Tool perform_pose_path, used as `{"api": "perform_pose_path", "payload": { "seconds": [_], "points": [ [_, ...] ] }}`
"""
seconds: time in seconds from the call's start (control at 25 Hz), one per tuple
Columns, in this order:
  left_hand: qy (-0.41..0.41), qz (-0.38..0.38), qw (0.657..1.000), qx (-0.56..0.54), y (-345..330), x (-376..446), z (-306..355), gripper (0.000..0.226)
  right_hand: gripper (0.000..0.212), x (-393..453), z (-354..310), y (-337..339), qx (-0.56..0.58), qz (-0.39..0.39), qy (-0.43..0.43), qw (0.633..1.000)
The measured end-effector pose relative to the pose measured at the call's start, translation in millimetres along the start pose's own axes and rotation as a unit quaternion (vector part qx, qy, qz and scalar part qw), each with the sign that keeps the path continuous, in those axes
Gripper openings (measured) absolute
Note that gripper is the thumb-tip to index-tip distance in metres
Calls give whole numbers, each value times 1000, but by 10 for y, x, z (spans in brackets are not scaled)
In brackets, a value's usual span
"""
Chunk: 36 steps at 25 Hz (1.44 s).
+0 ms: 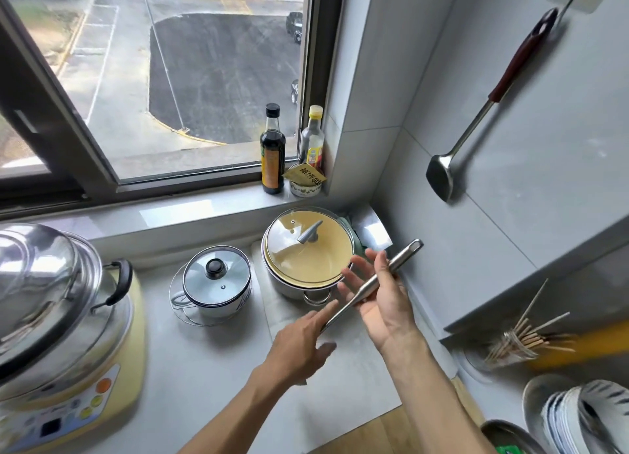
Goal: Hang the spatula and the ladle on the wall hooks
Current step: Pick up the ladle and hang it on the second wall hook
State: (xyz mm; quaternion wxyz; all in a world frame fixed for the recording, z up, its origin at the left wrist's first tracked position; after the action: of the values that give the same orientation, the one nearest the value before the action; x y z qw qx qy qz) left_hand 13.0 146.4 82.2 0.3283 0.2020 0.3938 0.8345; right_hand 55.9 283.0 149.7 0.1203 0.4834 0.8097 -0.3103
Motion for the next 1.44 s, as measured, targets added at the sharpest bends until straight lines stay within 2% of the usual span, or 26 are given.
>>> {"api": "perform_pose_path", "payload": {
  "seconds": [0.16,0.28,0.36,0.48,0.6,0.72,0.8,1.0,1.44],
  "points": [
    [-31,112,990,77,43,57,198,101,47,-25,-513,-76,-5,-25,6,1000],
    [-87,203,975,20,182,264,616,102,41,-121,-1023,-119,-29,-28,65,997],
    [-127,225,966,-21,244,459,934,102,40,-173,-1452,-144,-49,-3,127,991],
    [-173,213,961,-38,282,752,1389,110,37,-271,-2080,-204,-75,39,202,976],
    [-175,185,965,-58,287,997,1768,123,32,-319,-2580,-252,-88,115,253,957],
    [-175,159,960,-148,275,1163,2029,126,30,-301,-2872,-296,-82,159,293,939],
    [-179,144,953,-196,280,1257,2129,127,29,-281,-2988,-339,-85,163,304,935],
    [-183,127,950,-217,282,1456,2209,126,31,-186,-3158,-387,-88,165,312,932],
    [-196,99,957,-188,152,1591,2239,128,31,38,-3233,-226,-88,159,291,939]
  ]
}}
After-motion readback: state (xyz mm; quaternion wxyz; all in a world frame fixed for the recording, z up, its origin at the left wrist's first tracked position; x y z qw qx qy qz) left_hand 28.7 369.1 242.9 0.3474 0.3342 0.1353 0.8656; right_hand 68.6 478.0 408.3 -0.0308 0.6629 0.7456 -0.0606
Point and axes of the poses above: each hand's wrist, its own x-axis towards the middle knuckle, its own y-axis out of the back of the hand, z = x × y, the point moved 5 cm from there along x, towards the middle knuckle, and after that the axes turned 15 degrees about z, right-handed, at the moved point
